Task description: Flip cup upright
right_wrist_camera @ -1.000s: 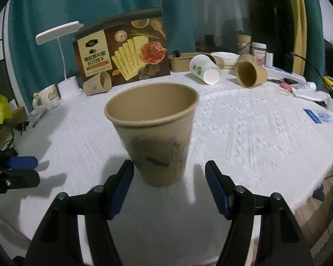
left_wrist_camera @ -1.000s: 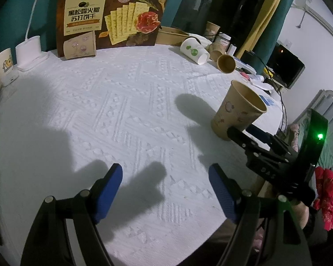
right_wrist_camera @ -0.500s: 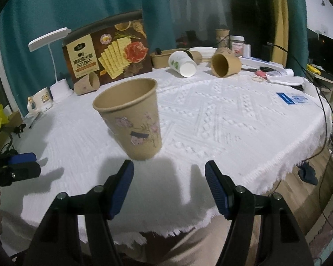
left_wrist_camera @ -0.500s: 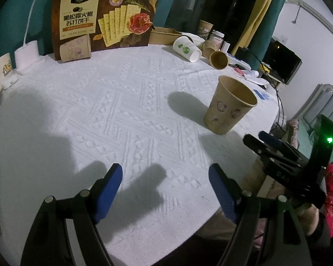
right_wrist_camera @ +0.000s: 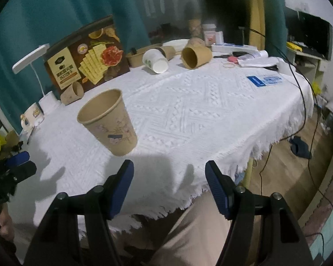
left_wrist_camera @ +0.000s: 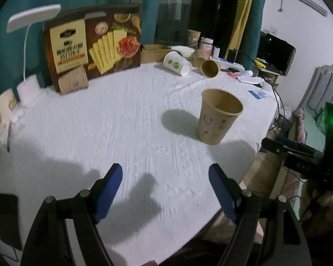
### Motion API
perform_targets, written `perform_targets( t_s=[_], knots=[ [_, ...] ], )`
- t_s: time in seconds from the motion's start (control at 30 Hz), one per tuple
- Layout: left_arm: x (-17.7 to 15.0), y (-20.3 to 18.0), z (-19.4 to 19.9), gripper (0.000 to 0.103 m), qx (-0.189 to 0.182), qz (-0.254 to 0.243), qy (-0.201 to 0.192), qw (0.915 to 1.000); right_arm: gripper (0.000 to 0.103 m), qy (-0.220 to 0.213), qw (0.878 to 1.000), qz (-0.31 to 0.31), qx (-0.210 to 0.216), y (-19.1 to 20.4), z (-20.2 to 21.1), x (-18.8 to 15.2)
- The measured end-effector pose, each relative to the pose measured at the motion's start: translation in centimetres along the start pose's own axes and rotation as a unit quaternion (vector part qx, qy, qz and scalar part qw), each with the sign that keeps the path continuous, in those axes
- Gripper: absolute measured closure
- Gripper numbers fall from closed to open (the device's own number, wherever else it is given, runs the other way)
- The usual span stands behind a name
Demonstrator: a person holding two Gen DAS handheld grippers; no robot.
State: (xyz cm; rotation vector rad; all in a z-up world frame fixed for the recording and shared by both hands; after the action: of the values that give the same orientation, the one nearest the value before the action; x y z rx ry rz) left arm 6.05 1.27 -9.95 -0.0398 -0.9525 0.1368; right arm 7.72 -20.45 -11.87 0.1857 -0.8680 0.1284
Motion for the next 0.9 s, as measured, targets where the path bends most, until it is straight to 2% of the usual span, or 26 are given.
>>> perform_targets(
  t_s=[0.07, 0.13, 0.3, 0.53, 0.67, 0.9],
  knots=[
    [0.7, -0.4, 0.3, 0.021, -0.005, -0.009, -0.012, 0.9999, 0.038, -0.001, 1.000, -0.001, -0.004, -0.1, 0.5, 0.5],
    [1.3, -0.7, 0.7, 0.016, -0.010, -0.015, -0.024, 0.9995, 0.038, -0.007, 1.000, 0.001, -0.008, -0.1, 1.2, 1.1],
    [3.6, -1.6, 2.3, 0.012, -0.018, -0.036, -0.064, 0.9972, 0.036, -0.026, 1.000, 0.013, -0.011, 0.2, 3.4, 3.1],
    [6.5, -2.5, 5.1, 0.010, -0.026, -0.038, -0.111, 0.9927, 0.034, -0.068, 0.997, 0.030, -0.012, 1.0, 7.0, 6.1],
    [7.7, -2.7, 6.4, 0.007, -0.043, -0.025, -0.129, 0.9904, 0.034, -0.090, 0.995, 0.043, -0.012, 1.5, 9.1, 7.6],
    [9.6, -3.4, 9.4, 0.006, -0.045, -0.043, -0.182, 0.9813, 0.032, -0.140, 0.988, 0.070, -0.012, 3.1, 13.2, 10.4]
  ],
)
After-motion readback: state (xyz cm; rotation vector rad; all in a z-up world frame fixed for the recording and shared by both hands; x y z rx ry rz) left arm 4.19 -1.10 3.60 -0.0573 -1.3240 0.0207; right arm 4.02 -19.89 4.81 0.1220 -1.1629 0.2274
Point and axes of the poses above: each gripper's, at about its wrist camera, not at the fingertips, and z roughly against the way its jaws point, y to its left, x to its top, the point moved 5 cm from there along -z, roughly the way its jaws point, and after that the axes turned 10 degrees about -y, right-handed, at the moved point
